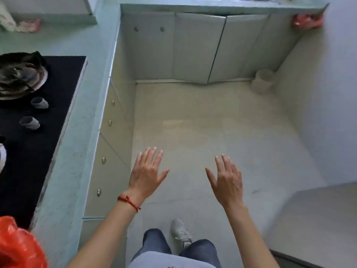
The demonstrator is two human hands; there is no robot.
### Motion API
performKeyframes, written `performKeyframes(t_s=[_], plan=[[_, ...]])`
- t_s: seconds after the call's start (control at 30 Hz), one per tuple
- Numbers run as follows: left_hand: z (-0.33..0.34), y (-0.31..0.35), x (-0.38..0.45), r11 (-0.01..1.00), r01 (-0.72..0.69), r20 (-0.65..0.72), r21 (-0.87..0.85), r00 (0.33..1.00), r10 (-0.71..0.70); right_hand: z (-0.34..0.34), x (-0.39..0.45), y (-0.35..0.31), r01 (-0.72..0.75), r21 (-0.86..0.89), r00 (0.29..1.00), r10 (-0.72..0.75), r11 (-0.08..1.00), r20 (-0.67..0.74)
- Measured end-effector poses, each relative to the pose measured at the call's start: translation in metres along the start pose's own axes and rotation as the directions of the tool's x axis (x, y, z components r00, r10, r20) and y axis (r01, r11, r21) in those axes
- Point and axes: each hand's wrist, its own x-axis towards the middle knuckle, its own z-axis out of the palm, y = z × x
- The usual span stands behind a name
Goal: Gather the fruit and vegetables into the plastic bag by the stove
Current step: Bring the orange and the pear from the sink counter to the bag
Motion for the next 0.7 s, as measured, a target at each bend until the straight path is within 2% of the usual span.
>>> performKeyframes(t_s=[0.17, 0.33, 0.5, 0.7], plan=[[0.005, 0.030, 0.022, 0.983, -0.186, 0.029, -0.003, 0.982, 0.186, -0.005, -0.031, 0.033, -0.213, 0.012, 0.977, 0.213, 0.977, -0.028], [0.005, 0.064, 0.043, 0.956, -0.293, 0.034, -0.031, 0.955, 0.294, -0.011, -0.052, 0.063, -0.371, 0.032, 0.927, 0.372, 0.928, -0.049], [0.006, 0.098, 0.068, 0.942, -0.333, 0.036, -0.044, 0.942, 0.335, -0.022, -0.046, 0.091, -0.434, 0.057, 0.897, 0.437, 0.899, -0.066], [0.008, 0.143, 0.101, 0.942, -0.333, 0.042, -0.042, 0.941, 0.334, -0.034, -0.018, 0.138, -0.431, 0.085, 0.896, 0.437, 0.898, -0.077]])
